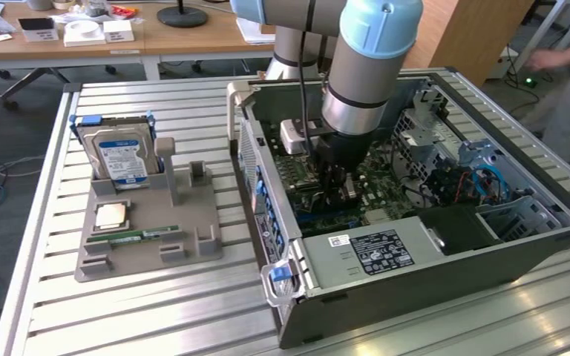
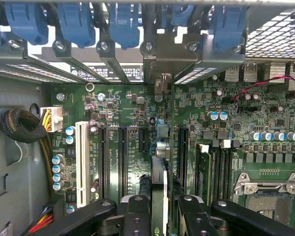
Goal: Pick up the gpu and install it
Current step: 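Insert the gpu into the slot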
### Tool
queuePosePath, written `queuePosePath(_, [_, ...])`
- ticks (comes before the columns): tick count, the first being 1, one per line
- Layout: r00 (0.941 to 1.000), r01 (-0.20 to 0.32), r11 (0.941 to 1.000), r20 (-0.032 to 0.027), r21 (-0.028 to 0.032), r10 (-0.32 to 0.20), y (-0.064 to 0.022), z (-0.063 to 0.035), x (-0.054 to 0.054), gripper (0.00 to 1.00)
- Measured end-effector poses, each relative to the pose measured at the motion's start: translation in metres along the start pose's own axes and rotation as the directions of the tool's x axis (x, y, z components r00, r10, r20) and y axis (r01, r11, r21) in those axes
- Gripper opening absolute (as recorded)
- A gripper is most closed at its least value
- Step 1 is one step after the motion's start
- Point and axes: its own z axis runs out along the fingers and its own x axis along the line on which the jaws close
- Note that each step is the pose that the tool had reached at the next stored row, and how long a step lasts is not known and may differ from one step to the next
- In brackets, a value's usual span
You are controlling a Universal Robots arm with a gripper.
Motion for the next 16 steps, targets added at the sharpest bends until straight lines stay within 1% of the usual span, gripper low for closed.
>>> queuePosePath(16, [1.0000,0.000,1.0000,0.0000,0.0000,0.000,0.0000,0.0004,0.0000,0.26])
